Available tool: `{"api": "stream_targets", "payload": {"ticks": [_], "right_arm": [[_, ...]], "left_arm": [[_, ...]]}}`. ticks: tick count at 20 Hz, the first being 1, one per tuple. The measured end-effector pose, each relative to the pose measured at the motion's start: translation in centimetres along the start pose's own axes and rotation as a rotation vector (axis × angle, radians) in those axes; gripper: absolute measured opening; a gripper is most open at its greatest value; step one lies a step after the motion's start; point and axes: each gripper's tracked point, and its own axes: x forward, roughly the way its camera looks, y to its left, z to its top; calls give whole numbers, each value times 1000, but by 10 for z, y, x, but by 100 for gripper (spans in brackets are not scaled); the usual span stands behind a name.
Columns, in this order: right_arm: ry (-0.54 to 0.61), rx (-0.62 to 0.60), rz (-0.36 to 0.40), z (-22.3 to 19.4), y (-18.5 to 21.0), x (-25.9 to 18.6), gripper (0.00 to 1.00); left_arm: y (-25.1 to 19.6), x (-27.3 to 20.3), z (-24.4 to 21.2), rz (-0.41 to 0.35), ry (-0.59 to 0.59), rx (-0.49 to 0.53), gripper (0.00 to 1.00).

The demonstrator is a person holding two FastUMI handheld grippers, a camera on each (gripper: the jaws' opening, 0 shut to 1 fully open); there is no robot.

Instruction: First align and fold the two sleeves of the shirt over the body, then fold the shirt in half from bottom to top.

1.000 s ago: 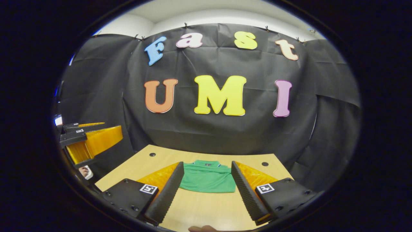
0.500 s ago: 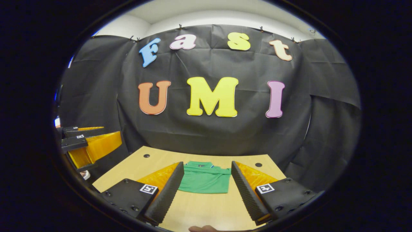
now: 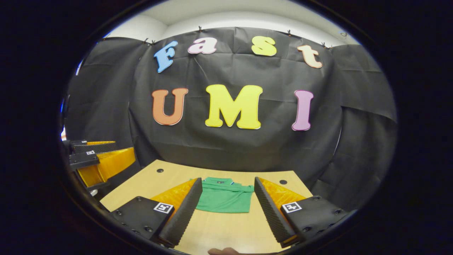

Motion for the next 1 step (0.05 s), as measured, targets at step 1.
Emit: {"api": "stream_targets", "payload": {"ticks": [1], "right_arm": [[-1, 0, -1, 1, 0, -2, 93]], "left_arm": [[0, -1, 0, -1, -1, 0, 96]]}}
